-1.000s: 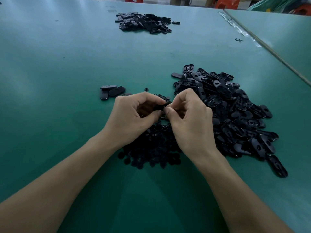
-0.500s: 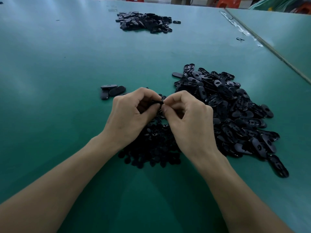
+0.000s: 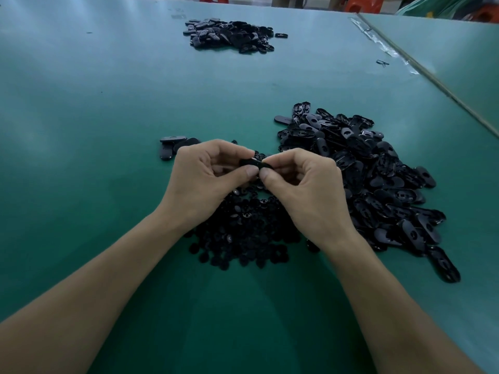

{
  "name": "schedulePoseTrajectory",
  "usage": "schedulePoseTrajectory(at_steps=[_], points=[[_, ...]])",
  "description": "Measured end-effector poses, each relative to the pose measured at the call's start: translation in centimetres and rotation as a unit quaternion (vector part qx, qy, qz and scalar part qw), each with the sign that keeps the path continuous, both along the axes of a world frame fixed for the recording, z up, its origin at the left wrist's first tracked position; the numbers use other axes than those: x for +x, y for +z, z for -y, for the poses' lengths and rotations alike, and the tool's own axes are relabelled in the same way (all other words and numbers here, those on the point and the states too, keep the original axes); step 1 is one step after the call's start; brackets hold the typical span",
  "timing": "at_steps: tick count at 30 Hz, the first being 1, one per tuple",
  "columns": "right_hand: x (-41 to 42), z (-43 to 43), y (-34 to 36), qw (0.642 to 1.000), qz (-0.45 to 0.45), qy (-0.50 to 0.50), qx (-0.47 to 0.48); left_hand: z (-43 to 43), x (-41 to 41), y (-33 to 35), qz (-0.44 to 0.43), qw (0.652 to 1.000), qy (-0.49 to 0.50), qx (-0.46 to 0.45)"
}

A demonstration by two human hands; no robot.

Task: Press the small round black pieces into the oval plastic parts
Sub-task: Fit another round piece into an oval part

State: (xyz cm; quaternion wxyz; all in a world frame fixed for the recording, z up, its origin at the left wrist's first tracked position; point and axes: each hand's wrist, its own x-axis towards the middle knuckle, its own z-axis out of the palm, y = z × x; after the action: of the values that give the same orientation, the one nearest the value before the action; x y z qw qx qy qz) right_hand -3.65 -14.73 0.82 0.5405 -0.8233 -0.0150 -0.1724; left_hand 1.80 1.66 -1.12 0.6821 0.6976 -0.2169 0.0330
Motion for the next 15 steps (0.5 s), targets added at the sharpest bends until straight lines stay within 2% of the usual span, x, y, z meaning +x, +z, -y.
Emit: schedulePoseTrajectory(at_steps=[5,15], points=[[-0.04,-0.09,0.08,1.0,-0.004,-0.011,-0.007,0.0,0.04,0.1,-0.006,1.0,-0.02,0.005],[-0.11,-0.03,0.09,1.0,0.002,-0.013,0.0,-0.03,-0.05,0.46,-0.008,1.0,0.005,0.018]])
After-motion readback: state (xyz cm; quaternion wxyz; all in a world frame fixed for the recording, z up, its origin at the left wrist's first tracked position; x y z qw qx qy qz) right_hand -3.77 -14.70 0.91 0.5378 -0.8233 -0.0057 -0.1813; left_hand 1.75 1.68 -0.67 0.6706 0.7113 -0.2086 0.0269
